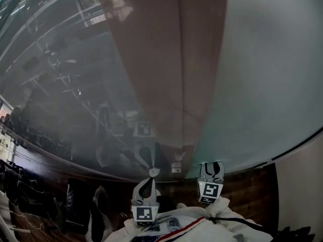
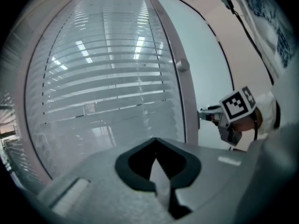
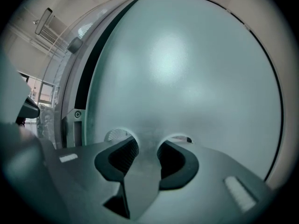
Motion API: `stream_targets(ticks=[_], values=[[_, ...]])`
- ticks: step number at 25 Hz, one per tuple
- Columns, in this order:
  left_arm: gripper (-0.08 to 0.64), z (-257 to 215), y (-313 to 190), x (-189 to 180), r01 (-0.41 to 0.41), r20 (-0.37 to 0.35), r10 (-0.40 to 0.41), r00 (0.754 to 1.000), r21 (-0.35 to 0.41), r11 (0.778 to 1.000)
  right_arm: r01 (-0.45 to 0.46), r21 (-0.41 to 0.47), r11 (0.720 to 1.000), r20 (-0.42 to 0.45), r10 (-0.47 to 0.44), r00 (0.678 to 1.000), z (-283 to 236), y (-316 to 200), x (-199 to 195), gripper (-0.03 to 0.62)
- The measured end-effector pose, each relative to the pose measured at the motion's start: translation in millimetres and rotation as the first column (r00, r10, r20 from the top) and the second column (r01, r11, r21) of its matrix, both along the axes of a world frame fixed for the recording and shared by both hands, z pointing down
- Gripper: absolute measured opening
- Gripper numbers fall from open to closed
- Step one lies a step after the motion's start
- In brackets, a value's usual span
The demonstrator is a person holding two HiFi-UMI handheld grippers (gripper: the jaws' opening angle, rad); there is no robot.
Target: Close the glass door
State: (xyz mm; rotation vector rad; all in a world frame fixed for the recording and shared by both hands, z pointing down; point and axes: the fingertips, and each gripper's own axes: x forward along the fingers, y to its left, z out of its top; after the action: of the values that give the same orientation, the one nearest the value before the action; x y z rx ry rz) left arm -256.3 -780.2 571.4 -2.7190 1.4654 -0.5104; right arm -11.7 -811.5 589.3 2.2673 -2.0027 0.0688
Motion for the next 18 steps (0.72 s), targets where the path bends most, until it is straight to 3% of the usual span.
stream_targets(ticks=[13, 18], values=[[0.003, 1, -6, 13, -0.032, -0.01, 0.031, 0.999, -0.021, 0.999, 0.01, 0.009, 1.0, 0.004, -0.01, 1.0, -3, -5, -1, 0.138], [0.003, 1, -3, 12, -0.027, 0.009, 0.027, 1.0, -0.018, 0.999, 0.024, -0.055, 0.998, 0.036, -0.022, 0.999, 8, -4, 4, 0.137]])
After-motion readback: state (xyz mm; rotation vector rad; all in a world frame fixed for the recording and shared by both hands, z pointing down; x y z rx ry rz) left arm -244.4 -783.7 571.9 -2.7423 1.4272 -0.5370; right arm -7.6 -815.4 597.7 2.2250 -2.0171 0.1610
